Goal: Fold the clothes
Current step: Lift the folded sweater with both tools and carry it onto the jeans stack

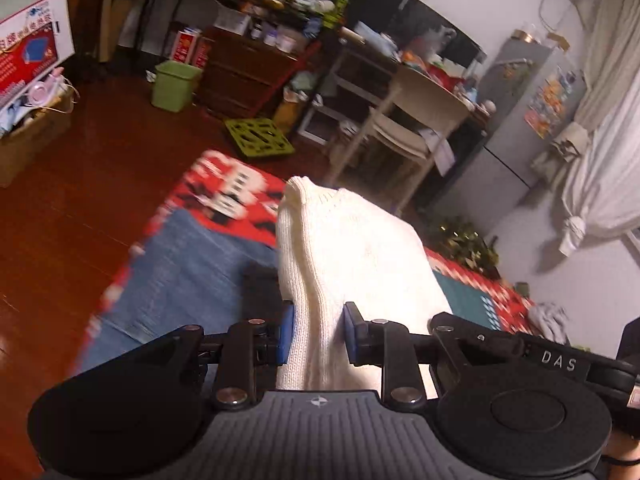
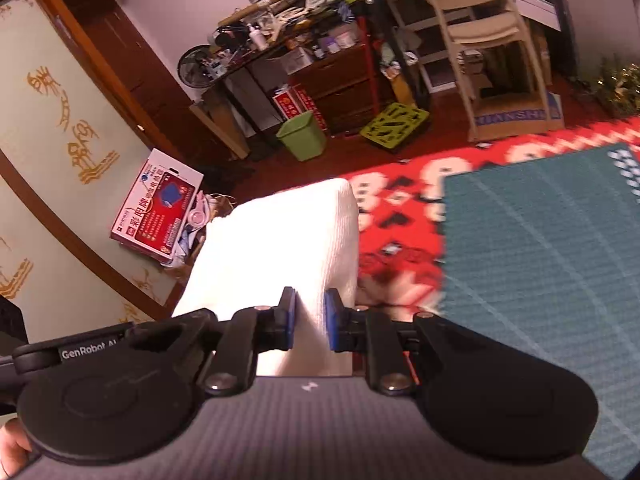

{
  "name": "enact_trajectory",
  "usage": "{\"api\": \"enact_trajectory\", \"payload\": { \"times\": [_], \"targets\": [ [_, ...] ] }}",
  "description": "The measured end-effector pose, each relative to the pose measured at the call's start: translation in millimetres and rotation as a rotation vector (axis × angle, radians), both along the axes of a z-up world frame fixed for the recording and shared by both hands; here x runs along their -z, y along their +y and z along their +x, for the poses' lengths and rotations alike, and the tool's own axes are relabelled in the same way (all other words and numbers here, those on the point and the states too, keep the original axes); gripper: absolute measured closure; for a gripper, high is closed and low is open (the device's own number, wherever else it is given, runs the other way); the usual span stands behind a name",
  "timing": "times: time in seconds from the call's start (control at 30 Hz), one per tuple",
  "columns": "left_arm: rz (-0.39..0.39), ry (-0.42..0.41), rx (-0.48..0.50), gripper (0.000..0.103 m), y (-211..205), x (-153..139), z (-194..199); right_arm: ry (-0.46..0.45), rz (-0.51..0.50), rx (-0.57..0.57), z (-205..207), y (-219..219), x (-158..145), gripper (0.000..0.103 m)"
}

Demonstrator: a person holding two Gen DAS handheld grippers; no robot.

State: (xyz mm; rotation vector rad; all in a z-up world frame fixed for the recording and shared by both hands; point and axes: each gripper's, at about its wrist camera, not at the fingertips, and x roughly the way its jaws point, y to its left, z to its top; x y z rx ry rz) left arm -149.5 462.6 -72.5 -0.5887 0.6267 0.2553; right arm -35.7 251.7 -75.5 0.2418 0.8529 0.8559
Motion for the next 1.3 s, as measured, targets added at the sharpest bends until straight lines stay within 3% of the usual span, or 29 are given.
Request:
{"api": "enact_trajectory", "payload": {
  "times": [0.27,0.57,0.8,1.3],
  "targets": [
    [-0.033,0.016,-0.024,0.078,66.0,23.4,-3.8,0.013,-0.021,0.002,-12.1,93.5,12.3,0.086],
    [-0.075,0.001,-0.031,0.078,82.1,59.5,-7.2,0.001,-0.084,0.006,-15.7,123.5,45.0,0.086],
    [-0.129,-0.004,-0.046,0.071,83.9,64.8,-18.0,0.016,-0.073,0.004,-11.1,118.5,64.6,0.084],
    [-0.053,0.1,-0.036,0.068,55.0,51.8,-62.1,0.084,-0.041,-0.003,-42.1,83.6,63.4,0.08]
  ]
}}
